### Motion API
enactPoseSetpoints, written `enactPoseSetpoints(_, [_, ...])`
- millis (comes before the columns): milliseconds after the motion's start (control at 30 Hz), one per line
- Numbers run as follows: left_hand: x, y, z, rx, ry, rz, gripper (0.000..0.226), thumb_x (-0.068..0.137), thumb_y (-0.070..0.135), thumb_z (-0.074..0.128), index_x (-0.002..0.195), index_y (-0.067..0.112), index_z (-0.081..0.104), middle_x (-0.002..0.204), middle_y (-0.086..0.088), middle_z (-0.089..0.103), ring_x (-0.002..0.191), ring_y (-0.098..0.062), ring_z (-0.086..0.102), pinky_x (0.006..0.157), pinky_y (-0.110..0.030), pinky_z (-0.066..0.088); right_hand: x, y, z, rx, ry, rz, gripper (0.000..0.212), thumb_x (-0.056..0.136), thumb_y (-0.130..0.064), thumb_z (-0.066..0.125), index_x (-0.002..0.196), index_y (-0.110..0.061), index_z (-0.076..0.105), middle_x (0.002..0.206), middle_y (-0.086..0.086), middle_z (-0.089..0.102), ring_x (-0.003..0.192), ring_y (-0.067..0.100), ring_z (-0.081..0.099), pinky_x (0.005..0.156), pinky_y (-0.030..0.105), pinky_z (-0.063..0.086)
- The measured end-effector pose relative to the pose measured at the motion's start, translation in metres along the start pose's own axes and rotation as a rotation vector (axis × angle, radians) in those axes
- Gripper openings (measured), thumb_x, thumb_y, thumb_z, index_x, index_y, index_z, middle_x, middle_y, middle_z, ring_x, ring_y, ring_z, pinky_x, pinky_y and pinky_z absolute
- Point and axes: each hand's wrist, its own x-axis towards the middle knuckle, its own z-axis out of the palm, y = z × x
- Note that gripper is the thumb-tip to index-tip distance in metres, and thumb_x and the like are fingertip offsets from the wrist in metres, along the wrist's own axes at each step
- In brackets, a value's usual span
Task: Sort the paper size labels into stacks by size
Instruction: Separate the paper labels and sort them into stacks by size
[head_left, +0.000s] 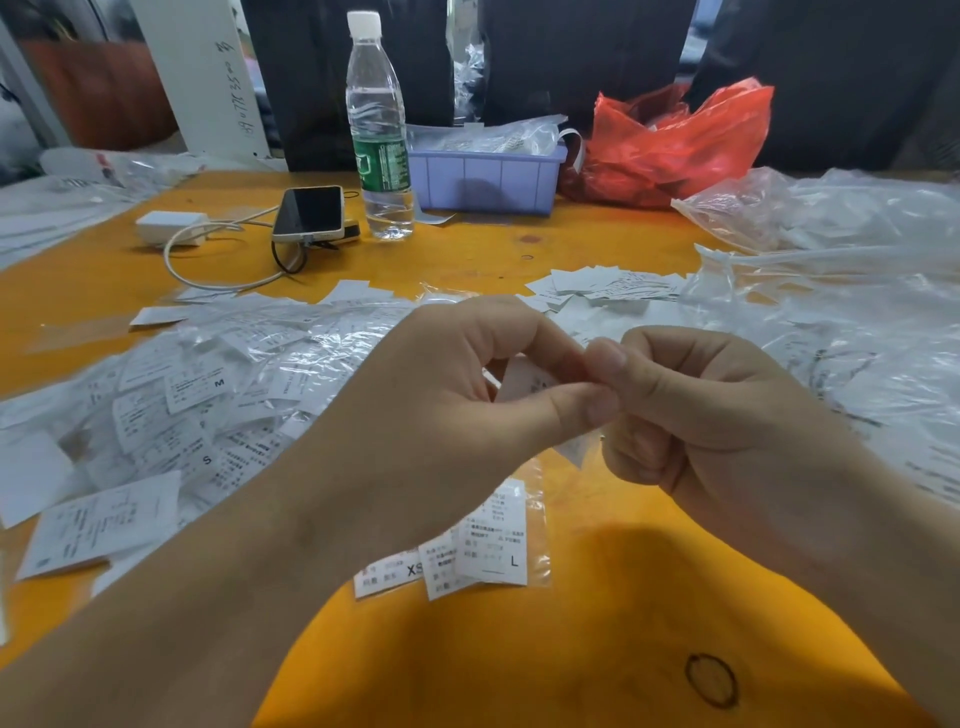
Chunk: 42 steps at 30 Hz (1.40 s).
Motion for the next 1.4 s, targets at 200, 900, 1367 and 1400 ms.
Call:
enactPoseSetpoints(200, [0.002, -0.002, -0.003, -0.048, 0.059, -0.104, 0.015, 0.072, 0.045, 0.067, 0.082, 0.035, 0.073, 0.075, 0.013, 0.071, 0.073, -0.005, 0.067, 0.066, -0.026, 0.048, 0.001, -0.002, -0.001, -0.034, 0.023, -0.033, 0.035, 0.068, -0.042, 0.071, 0.049, -0.018, 0.054, 0.047, 0.003, 0.035, 0.044, 0.016, 0.028, 0.045, 0.022, 0.033])
enactPoseSetpoints(900, [0.004, -0.012, 0.011, -0.395, 0.148, -0.303, 0.006, 0.081, 0.027, 0.075, 0.079, 0.021, 0.076, 0.078, 0.001, 0.073, 0.069, -0.011, 0.065, 0.062, -0.025, 0.053, 0.000, 0.005, 0.000, -0.411, 0.280, -0.314, 0.014, 0.084, -0.028, 0.060, 0.081, -0.018, 0.070, 0.067, -0.006, 0.064, 0.066, 0.010, 0.059, 0.060, 0.021, 0.049])
enactPoseSetpoints(1367, [0.000, -0.002, -0.009, -0.199, 0.347, 0.027, 0.019, 0.088, 0.020, 0.064, 0.101, 0.034, 0.064, 0.085, 0.015, 0.072, 0.084, -0.003, 0.069, 0.059, -0.017, 0.054, 0.002, 0.005, -0.005, -0.543, 0.093, -0.187, 0.027, 0.085, -0.035, 0.051, 0.064, -0.022, 0.060, 0.078, -0.002, 0.055, 0.080, 0.025, 0.053, 0.073, 0.048, 0.039])
enactPoseSetpoints(1400, [0.000, -0.002, -0.008, -0.193, 0.333, 0.034, 0.020, 0.087, 0.021, 0.064, 0.101, 0.034, 0.064, 0.083, 0.015, 0.071, 0.081, -0.004, 0.068, 0.059, -0.017, 0.054, 0.002, 0.005, -0.004, -0.543, 0.068, -0.190, 0.027, 0.085, -0.035, 0.050, 0.063, -0.024, 0.059, 0.078, -0.003, 0.054, 0.081, 0.025, 0.053, 0.072, 0.044, 0.038])
